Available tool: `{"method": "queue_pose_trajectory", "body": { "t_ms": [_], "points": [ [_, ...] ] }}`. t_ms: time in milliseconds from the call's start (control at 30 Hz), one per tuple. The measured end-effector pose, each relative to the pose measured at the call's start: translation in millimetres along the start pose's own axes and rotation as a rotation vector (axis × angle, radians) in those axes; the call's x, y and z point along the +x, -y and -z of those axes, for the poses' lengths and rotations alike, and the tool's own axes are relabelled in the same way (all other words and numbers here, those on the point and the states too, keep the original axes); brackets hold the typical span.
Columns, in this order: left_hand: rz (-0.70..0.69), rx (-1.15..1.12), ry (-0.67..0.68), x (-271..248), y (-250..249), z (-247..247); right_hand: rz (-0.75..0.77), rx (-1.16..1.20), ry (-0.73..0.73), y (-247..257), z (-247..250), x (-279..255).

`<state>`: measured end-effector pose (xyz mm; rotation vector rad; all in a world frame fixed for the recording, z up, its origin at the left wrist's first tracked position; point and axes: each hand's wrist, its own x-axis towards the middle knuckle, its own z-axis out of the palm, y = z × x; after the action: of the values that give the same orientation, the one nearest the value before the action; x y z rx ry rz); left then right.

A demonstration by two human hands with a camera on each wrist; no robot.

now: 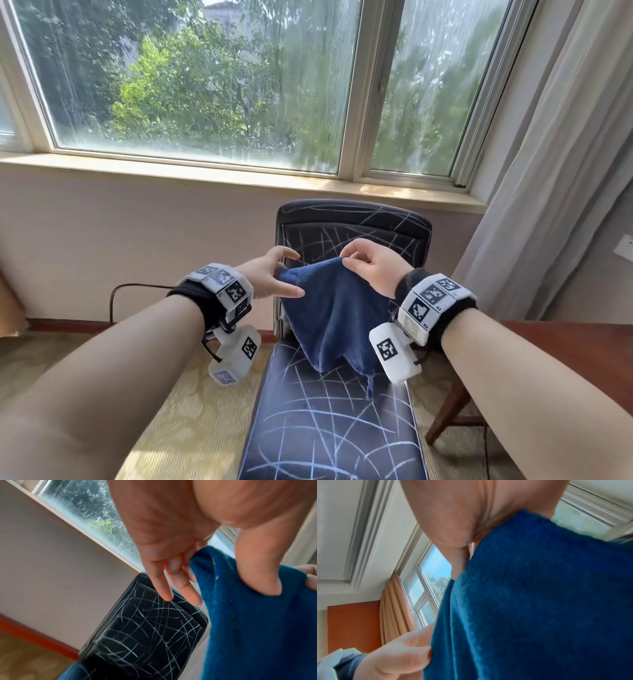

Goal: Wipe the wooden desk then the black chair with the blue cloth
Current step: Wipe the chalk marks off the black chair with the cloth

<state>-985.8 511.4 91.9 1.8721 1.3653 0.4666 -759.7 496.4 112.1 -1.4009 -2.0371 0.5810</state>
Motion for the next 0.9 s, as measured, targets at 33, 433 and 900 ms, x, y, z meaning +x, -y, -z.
{"method": "queue_pose_trajectory", "body": {
  "t_ms": [33,433,900],
  "points": [
    [0.001,-0.072,0.016,2,5,-5,-0.005,0.018,0.003,-2,-2,-2],
    [0.220,-0.679,0.106,35,74,-102,-0.204,0.167,0.069,-73,-59,-20],
    [0.597,-0.886,-0.113,86,249,-297,-1.033,-0.011,0.136,-389,-217,-155]
  ]
}}
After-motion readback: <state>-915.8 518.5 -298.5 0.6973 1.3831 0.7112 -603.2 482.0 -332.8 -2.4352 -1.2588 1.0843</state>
